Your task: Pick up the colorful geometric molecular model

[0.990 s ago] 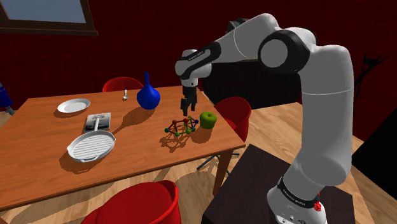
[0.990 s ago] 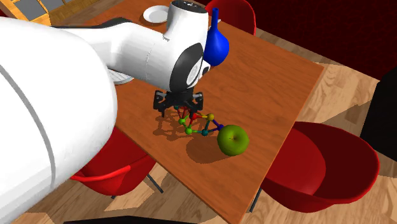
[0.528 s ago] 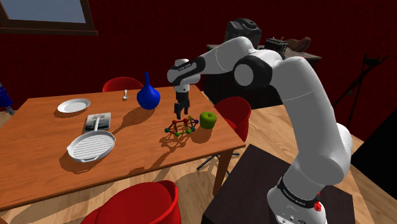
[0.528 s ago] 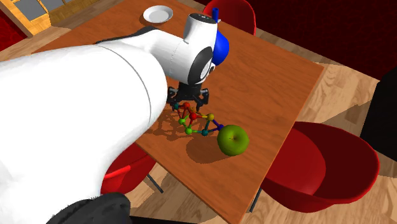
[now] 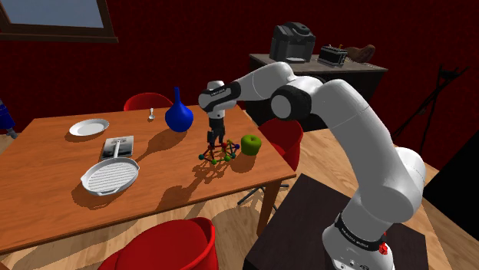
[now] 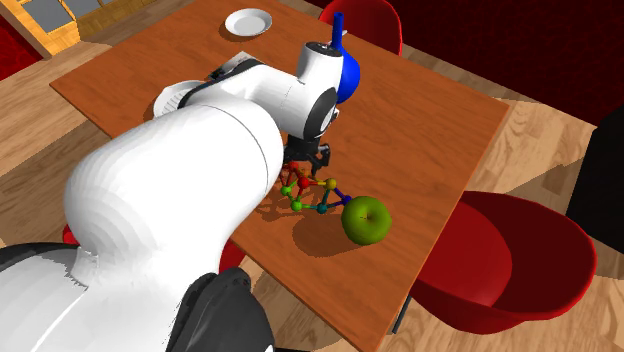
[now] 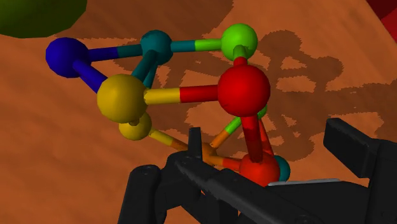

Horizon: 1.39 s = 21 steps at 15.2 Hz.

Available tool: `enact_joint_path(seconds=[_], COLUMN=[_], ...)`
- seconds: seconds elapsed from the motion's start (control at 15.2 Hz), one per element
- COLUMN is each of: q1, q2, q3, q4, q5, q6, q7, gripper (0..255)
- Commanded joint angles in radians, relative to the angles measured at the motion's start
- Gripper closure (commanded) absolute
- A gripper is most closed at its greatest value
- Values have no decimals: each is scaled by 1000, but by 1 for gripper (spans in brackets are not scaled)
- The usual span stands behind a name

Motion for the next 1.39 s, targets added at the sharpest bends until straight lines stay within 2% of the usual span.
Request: enact_joint_path(seconds=[0.0, 0.13, 0.2, 0.79, 1.32], q1=[-1, -1, -1, -1, 0], q2=[20, 25, 23, 26, -44], q3=[1, 1, 1, 1, -3], q4=[6, 8, 5, 8, -5], q5=[1, 2, 2, 2, -3], q6=[14, 18, 18, 18, -39], q7=[-3, -3, -3, -3, 5], gripper=[0, 0, 255, 255, 255])
